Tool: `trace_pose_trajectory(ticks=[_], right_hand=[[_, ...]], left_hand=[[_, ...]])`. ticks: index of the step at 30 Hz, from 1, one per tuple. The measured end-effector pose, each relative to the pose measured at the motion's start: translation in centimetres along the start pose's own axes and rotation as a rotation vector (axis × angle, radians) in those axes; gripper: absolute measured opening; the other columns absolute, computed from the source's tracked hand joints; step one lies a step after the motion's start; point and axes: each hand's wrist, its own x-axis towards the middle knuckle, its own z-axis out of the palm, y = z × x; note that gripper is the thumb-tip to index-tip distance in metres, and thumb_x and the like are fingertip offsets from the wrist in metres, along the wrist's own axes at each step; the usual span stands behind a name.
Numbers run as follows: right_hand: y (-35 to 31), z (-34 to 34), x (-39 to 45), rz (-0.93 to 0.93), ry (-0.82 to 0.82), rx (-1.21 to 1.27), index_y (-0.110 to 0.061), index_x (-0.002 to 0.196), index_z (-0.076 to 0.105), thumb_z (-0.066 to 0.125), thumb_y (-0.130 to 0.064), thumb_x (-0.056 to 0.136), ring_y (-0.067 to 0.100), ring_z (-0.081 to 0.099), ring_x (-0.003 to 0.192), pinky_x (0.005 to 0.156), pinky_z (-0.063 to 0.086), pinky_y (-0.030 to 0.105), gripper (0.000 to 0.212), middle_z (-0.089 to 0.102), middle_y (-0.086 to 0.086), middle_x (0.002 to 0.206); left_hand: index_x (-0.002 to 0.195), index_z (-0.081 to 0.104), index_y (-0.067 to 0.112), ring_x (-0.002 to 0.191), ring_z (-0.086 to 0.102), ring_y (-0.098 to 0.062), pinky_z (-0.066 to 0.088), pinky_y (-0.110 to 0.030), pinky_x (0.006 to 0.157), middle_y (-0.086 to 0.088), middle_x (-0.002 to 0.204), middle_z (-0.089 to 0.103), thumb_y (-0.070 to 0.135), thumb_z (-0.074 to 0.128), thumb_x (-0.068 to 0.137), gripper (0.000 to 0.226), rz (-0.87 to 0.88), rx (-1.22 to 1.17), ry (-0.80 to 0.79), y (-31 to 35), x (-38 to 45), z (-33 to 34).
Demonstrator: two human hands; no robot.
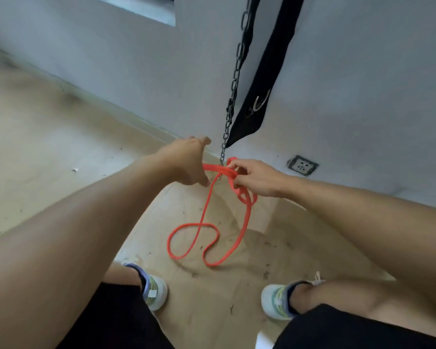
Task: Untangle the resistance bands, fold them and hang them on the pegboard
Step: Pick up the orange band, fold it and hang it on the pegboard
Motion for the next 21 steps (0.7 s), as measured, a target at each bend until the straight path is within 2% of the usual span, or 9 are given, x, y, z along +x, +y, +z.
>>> trace_pose_trajectory(ticks=[2, 4, 8, 9, 11, 13, 16, 18, 21], right_hand=[[-1.7, -3.1, -2.5, -0.055, 0.022, 0.019, -0.035, 0.105, 0.067, 0.059, -0.013, 0.093, 0.020, 0.073, 0.086, 0.082, 0.056, 0.035, 0.027, 0.076, -0.005, 0.085], [-2.6, -5.2, -4.5, -0.104, 0.051, 0.051, -0.040, 0.103, 0.065, 0.060, -0.011, 0.094, 0.018, 0.071, 0.086, 0.085, 0.055, 0.037, 0.031, 0.075, -0.005, 0.085], [-2.2, -5.9, -6.7, -0.138, 0.130, 0.159, -0.044, 0.103, 0.067, 0.062, -0.008, 0.097, 0.015, 0.072, 0.089, 0.093, 0.058, 0.043, 0.037, 0.077, -0.005, 0.090], [-1.8, -5.7, -6.8, -0.138, 0.163, 0.198, -0.044, 0.103, 0.067, 0.062, -0.006, 0.098, 0.013, 0.072, 0.089, 0.094, 0.058, 0.045, 0.038, 0.077, -0.003, 0.092], [-1.2, -5.4, -7.0, -0.131, 0.207, 0.270, -0.045, 0.102, 0.070, 0.060, -0.002, 0.100, 0.020, 0.075, 0.088, 0.094, 0.058, 0.048, 0.044, 0.076, 0.005, 0.094], [-0.9, -5.3, -6.9, -0.135, 0.221, 0.331, -0.042, 0.103, 0.072, 0.059, 0.000, 0.100, 0.035, 0.076, 0.092, 0.092, 0.059, 0.050, 0.045, 0.076, 0.013, 0.099], [0.1, -5.3, -6.7, -0.120, 0.226, 0.380, -0.029, 0.110, 0.072, 0.062, -0.001, 0.100, 0.031, 0.076, 0.095, 0.094, 0.060, 0.045, 0.031, 0.077, 0.012, 0.097], [0.8, -5.2, -6.4, -0.097, 0.182, 0.390, -0.031, 0.113, 0.073, 0.069, -0.010, 0.098, 0.023, 0.076, 0.098, 0.101, 0.057, 0.045, 0.027, 0.079, 0.006, 0.100], [1.9, -5.0, -5.8, -0.057, 0.115, 0.371, -0.038, 0.115, 0.072, 0.077, -0.031, 0.088, 0.027, 0.075, 0.106, 0.104, 0.055, 0.053, 0.028, 0.078, 0.006, 0.110]], left_hand=[[0.159, 0.024, 0.020, 0.139, 0.044, -0.030, 0.037, -0.034, 0.110, -0.009, 0.154, 0.044, 0.038, 0.088, 0.075, 0.107, 0.026, -0.085, -0.003, -0.1, -0.3, -0.6], [0.152, 0.038, 0.022, 0.122, 0.059, -0.026, 0.045, -0.033, 0.106, -0.003, 0.135, 0.062, 0.040, 0.088, 0.074, 0.093, 0.053, -0.267, -0.004, -0.1, -0.4, -0.7], [0.103, 0.071, 0.015, 0.080, 0.075, -0.029, 0.063, -0.045, 0.080, -0.006, 0.087, 0.077, 0.028, 0.089, 0.075, 0.036, 0.106, -0.608, 0.048, 0.1, -0.6, -1.2], [0.092, 0.073, 0.014, 0.072, 0.073, -0.025, 0.063, -0.042, 0.074, -0.005, 0.080, 0.076, 0.029, 0.090, 0.073, 0.029, 0.108, -0.602, 0.074, 0.0, -0.6, -1.3], [0.073, 0.072, 0.016, 0.059, 0.059, -0.015, 0.048, -0.032, 0.060, 0.001, 0.066, 0.067, 0.040, 0.093, 0.066, 0.032, 0.084, -0.546, 0.131, -0.3, -0.5, -1.4], [0.068, 0.068, 0.016, 0.066, 0.056, -0.019, 0.039, -0.030, 0.066, -0.005, 0.069, 0.063, 0.059, 0.091, 0.056, 0.050, 0.032, -0.584, 0.166, -0.6, -0.2, -1.4], [0.086, 0.065, 0.009, 0.085, 0.065, -0.022, 0.058, -0.038, 0.080, -0.008, 0.089, 0.068, 0.069, 0.086, 0.056, 0.070, -0.024, -0.863, 0.081, -0.2, -0.5, -2.0], [0.087, 0.062, 0.007, 0.101, 0.073, -0.031, 0.060, -0.044, 0.093, -0.019, 0.107, 0.074, 0.060, 0.086, 0.065, 0.062, -0.005, -1.056, 0.056, 0.3, -0.5, -2.2], [0.075, 0.054, 0.011, 0.084, 0.076, -0.027, 0.062, -0.035, 0.085, -0.015, 0.081, 0.075, 0.031, 0.082, 0.080, 0.035, 0.023, -1.079, 0.244, 0.9, -0.3, -2.3]])
